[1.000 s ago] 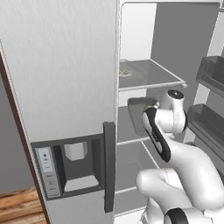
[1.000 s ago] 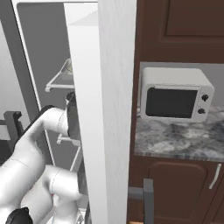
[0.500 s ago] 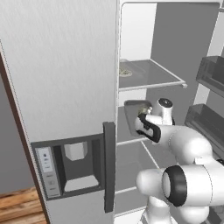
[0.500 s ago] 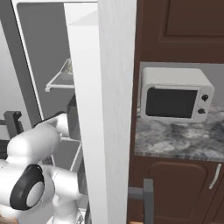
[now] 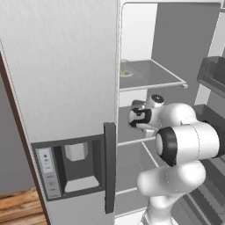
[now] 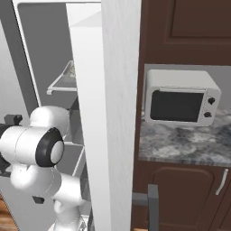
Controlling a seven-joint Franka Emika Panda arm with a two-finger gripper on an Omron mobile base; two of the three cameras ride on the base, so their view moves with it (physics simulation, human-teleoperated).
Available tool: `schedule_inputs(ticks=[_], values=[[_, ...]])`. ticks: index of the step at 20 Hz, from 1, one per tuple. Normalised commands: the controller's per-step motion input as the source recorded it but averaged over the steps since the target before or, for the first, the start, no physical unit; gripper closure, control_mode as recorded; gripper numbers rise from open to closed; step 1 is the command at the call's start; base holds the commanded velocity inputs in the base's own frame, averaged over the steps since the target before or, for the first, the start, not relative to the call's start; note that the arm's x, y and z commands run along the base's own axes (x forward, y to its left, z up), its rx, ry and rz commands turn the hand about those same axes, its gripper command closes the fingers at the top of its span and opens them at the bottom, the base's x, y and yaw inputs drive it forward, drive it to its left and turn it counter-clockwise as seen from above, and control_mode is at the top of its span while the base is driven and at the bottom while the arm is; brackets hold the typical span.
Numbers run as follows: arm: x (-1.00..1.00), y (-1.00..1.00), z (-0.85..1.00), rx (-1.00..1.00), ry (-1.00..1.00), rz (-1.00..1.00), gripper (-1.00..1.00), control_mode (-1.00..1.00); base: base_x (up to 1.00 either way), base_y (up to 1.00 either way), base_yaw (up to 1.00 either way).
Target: Place two dumplings into each of the tupperware containers and then place the containers in the fridge.
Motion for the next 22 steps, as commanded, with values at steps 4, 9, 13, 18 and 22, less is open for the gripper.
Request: schedule_inputs(ticks=[4, 9, 13, 18, 22], values=[[0.01, 0.00, -0.17, 0.00, 0.00, 0.00, -1.00, -1.00, 0.00, 0.00, 0.00], [0.00, 0.00, -0.08, 0.00, -0.10, 0.00, -1.00, -1.00, 0.00, 0.00, 0.00], [-0.34, 0.00, -0.08, 0.00, -0.31, -0.01, -1.00, -1.00, 0.00, 0.00, 0.00], [-0.26, 0.00, 0.62, 0.00, -0.04, -0.01, -1.00, -1.00, 0.00, 0.00, 0.00], [-0.42, 0.00, 0.78, 0.00, 0.00, 0.00, -1.00, -1.00, 0.00, 0.00, 0.00]])
